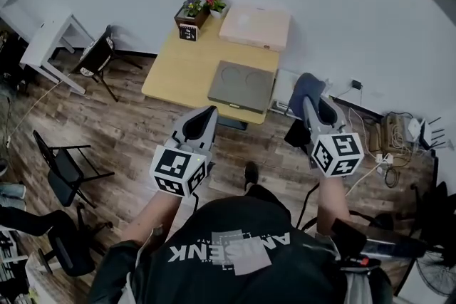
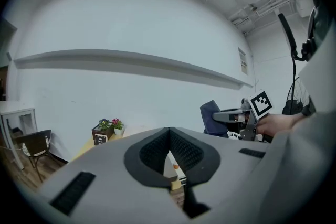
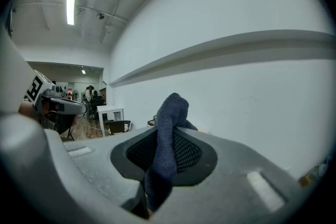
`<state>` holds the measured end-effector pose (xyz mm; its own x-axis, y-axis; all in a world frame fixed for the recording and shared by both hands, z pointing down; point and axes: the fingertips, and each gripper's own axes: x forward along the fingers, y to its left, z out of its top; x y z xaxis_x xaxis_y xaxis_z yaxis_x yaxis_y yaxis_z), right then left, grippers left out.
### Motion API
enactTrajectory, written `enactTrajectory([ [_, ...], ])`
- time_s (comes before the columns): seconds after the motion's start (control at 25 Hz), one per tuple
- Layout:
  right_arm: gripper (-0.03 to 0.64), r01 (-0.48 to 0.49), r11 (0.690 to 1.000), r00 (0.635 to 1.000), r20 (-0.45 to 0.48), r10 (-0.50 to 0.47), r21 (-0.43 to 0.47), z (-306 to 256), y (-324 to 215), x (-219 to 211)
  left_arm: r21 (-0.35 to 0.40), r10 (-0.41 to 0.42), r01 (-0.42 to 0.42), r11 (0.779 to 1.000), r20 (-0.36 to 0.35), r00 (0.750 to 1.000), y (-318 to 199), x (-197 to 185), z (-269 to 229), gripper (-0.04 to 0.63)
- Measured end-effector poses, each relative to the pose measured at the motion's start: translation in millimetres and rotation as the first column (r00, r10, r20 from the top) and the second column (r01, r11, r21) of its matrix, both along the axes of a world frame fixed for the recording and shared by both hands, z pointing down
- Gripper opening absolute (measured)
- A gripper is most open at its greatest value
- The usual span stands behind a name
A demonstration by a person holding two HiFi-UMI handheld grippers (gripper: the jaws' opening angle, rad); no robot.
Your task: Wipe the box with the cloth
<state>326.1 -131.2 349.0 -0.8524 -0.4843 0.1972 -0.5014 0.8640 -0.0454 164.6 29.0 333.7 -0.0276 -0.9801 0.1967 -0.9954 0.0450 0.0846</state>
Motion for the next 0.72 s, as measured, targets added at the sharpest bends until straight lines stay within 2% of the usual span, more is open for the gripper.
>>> enactTrajectory([
  [0.24, 0.071, 0.057, 0.998, 0.998, -0.001, -0.057, -0.031, 18.5, -58.7, -26.5, -0.019, -0.034, 0.034, 0.999, -0.011, 0.999, -54.8, -15.7, 5.1, 0.000],
  [0.72, 0.071, 0.096, 0.991, 0.995, -0.017, -0.097, -0.089, 63.7, -142.5, -57.9, -0.084, -0.069, 0.071, 0.994, 0.030, 0.997, -129.1, -38.9, 29.1, 0.000],
])
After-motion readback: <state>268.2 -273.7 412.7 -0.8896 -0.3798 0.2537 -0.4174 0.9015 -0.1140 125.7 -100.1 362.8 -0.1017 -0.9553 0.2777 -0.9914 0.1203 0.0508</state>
